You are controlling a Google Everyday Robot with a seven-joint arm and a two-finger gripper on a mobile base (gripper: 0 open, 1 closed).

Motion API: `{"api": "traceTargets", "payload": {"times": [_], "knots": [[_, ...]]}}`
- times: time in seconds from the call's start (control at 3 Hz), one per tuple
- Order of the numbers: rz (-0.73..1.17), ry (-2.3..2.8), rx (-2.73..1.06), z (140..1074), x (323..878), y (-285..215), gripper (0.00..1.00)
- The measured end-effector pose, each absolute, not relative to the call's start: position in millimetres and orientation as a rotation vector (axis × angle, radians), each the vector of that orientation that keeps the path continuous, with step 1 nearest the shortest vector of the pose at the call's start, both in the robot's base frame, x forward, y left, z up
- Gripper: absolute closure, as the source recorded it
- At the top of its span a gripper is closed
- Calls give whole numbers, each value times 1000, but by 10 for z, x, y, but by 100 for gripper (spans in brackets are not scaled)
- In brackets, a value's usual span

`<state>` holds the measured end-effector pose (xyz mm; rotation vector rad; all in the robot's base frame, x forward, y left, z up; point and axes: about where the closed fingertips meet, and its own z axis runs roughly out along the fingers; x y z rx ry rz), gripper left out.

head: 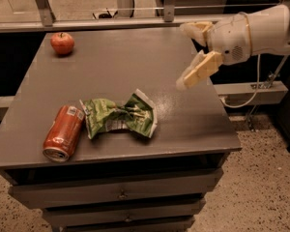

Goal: Move green jalapeno chip bag near coke can

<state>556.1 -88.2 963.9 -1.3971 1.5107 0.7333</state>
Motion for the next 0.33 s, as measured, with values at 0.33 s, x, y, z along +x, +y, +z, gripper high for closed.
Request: {"api": "traceTargets", "payload": {"times": [0.33], "knots": [[687,1472,-1374,9916,5637,-975,0]]}}
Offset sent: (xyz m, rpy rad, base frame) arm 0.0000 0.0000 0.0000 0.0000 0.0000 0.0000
